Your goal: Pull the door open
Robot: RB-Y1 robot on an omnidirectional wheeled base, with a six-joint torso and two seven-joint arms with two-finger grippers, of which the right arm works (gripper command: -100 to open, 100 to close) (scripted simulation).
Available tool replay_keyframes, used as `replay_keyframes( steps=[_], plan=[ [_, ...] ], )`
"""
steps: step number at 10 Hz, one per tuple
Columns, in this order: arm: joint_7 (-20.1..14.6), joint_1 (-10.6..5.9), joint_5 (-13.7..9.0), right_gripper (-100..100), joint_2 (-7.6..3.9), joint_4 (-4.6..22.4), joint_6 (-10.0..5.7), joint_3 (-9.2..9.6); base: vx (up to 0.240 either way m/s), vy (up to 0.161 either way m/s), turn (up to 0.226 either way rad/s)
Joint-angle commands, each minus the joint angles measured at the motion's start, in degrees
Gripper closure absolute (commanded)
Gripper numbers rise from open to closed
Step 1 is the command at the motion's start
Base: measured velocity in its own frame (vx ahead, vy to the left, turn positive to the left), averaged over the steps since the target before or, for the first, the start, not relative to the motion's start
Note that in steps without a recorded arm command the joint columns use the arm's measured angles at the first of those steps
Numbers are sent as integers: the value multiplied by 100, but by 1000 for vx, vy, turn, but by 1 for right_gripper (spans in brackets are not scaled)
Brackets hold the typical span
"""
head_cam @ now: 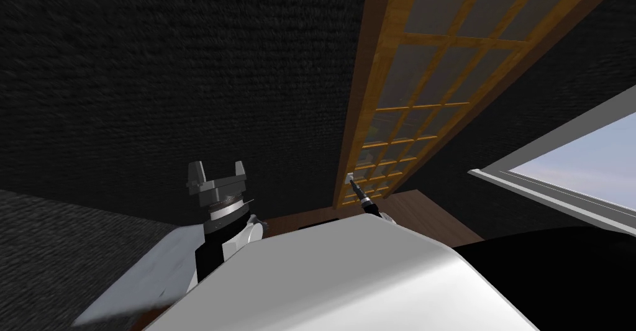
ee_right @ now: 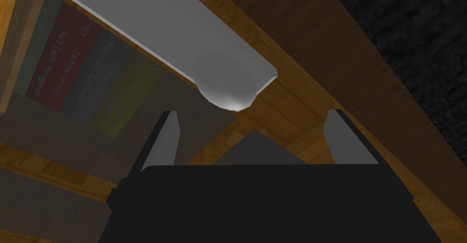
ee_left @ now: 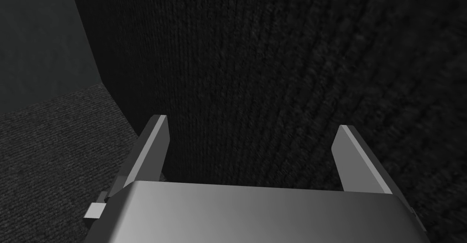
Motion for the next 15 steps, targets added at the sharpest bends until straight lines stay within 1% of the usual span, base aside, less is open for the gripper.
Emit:
replay_keyframes(
  steps=[1, 2, 3, 5, 6, 7, 8, 9, 10, 11, 12, 13, 14, 15],
  plan=[
    [286, 18, 73, -100, -21, 16, -38, -25, -16, 17, -59],
    [451, 35, 120, -100, -34, 21, -62, -40, -14, 21, -64],
    [505, 35, 120, -100, -34, 21, -62, -40, -9, 13, -19],
    [873, 70, 217, -100, -60, 31, -112, -73, -9, 11, -45],
    [932, 70, 217, -100, -60, 31, -112, -73, -8, 11, -23],
    [1157, 87, 266, -100, -73, 36, -137, -89, -7, 10, -32],
    [1304, 105, 315, -100, -86, 42, -163, -105, -9, 16, -55],
    [1399, 105, 315, -100, -86, 42, -163, -105, -9, 13, -24],
    [1600, 123, 365, -100, -99, 48, -188, -122, -9, 9, -42],
    [1633, 123, 365, -100, -99, 48, -188, -122, -8, 8, -18],
    [1866, 140, 414, -100, -112, 53, -213, -138, -10, 10, -31],
    [2013, 158, 462, -100, -125, 59, -238, -154, -12, 12, -64],
    [2078, 158, 462, -100, -125, 59, -238, -154, -8, 10, -23],
    [2288, 175, 510, -100, -138, 65, -262, -170, -9, 12, -30]
  ],
)
